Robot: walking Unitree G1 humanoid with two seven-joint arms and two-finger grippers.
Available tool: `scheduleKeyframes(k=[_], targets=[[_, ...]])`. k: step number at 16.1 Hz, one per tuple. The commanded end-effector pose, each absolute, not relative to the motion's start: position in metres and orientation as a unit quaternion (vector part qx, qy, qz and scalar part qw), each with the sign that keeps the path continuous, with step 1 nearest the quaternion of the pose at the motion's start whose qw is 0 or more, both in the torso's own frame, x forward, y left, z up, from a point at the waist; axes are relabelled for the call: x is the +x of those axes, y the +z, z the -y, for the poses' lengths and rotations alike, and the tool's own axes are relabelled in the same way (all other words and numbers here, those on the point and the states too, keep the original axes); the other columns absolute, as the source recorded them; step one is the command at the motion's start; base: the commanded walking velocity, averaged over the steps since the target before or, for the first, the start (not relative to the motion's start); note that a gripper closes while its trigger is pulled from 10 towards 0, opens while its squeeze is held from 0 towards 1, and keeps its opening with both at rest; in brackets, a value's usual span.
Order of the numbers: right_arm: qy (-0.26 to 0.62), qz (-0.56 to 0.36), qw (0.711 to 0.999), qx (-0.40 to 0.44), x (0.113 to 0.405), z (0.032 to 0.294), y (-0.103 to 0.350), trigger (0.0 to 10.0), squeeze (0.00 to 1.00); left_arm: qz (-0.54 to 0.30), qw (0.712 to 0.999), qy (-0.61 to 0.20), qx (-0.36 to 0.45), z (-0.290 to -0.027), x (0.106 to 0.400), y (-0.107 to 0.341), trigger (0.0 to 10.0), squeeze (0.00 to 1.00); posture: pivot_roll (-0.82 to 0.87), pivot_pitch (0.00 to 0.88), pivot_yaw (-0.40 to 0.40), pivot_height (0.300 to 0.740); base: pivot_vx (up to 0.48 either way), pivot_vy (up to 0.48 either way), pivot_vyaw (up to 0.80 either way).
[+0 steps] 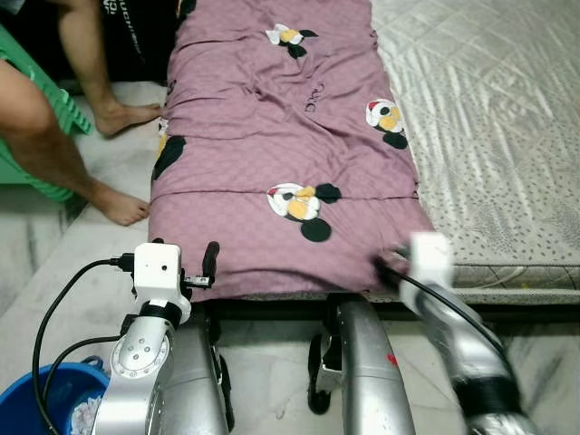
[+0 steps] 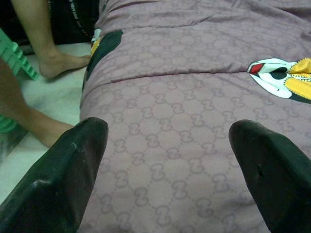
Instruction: Clean up the room
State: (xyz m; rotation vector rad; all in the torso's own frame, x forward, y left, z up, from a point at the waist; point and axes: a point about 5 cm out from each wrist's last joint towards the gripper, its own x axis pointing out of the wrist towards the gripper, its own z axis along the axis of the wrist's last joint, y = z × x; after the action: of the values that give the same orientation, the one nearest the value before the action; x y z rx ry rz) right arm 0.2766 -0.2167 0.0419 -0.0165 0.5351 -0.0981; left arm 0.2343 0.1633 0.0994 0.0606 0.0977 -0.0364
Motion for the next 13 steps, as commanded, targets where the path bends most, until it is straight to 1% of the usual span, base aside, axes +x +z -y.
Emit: scheduleKeyframes(k=[1, 2, 3, 4, 6, 7, 9, 10, 11, 12, 13], targets=[[-0.101, -0.308, 0.946, -0.008, 0.253, 0.243, 0.027, 10.0, 0.0, -0.066, 0.997, -0.017, 0.031, -0.164, 0.23, 0.093, 10.0, 0.0, 0.03, 0.245, -0.036, 0.576, 0.0, 0.0, 0.0], [-0.134, -0.294, 0.946, -0.01, 0.239, 0.259, 0.029, 10.0, 0.0, -0.067, 0.997, -0.019, 0.032, -0.165, 0.229, 0.092, 10.0, 0.0, 0.03, 0.248, -0.029, 0.576, 0.0, 0.0, 0.0], [-0.145, -0.278, 0.949, -0.016, 0.238, 0.263, 0.033, 10.0, 0.0, -0.067, 0.997, -0.02, 0.033, -0.165, 0.229, 0.092, 10.0, 0.0, 0.02, 0.248, -0.028, 0.576, 0.0, 0.0, 0.0], [-0.162, -0.244, 0.956, -0.03, 0.241, 0.268, 0.045, 10.0, 0.0, -0.067, 0.997, -0.021, 0.034, -0.165, 0.23, 0.092, 10.0, 0.0, 0.02, 0.248, -0.025, 0.576, 0.0, 0.0, 0.0], [-0.187, -0.137, 0.971, -0.062, 0.254, 0.272, 0.084, 10.0, 0.0, -0.067, 0.997, -0.023, 0.036, -0.166, 0.231, 0.092, 10.0, 0.0, 0.02, 0.245, -0.019, 0.576, 0.0, 0.0, 0.0], [-0.187, -0.09, 0.973, -0.099, 0.262, 0.272, 0.105, 10.0, 0.0, -0.066, 0.997, -0.024, 0.037, -0.166, 0.231, 0.092, 10.0, 0.0, 0.02, 0.243, -0.017, 0.576, 0.0, 0.0, 0.0], [-0.187, -0.005, 0.976, -0.113, 0.276, 0.267, 0.14, 10.0, 0.0, -0.065, 0.997, -0.025, 0.038, -0.166, 0.233, 0.093, 10.0, 0.0, 0.02, 0.238, -0.016, 0.576, 0.0, 0.0, 0.0], [-0.146, 0.042, 0.984, -0.09, 0.291, 0.25, 0.164, 10.0, 0.0, -0.064, 0.997, -0.025, 0.038, -0.165, 0.233, 0.093, 10.0, 0.0, 0.02, 0.235, -0.015, 0.576, 0.0, 0.0, 0.0], [-0.113, 0.055, 0.989, -0.077, 0.299, 0.238, 0.17, 10.0, 0.0, -0.063, 0.997, -0.025, 0.038, -0.165, 0.234, 0.093, 10.0, 0.0, 0.02, 0.236, -0.01, 0.576, 0.0, 0.0, 0.0], [-0.055, 0.052, 0.996, -0.042, 0.307, 0.218, 0.171, 10.0, 0.0, -0.062, 0.997, -0.025, 0.037, -0.164, 0.236, 0.094, 10.0, 0.0, 0.02, 0.239, -0.004, 0.576, 0.0, 0.0, 0.0], [0.001, 0.037, 0.999, -0.029, 0.315, 0.2, 0.165, 10.0, 0.0, -0.06, 0.997, -0.027, 0.036, -0.164, 0.237, 0.095, 10.0, 0.0, 0.01, 0.241, 0.001, 0.576, 0.0, 0.0, 0.0]])
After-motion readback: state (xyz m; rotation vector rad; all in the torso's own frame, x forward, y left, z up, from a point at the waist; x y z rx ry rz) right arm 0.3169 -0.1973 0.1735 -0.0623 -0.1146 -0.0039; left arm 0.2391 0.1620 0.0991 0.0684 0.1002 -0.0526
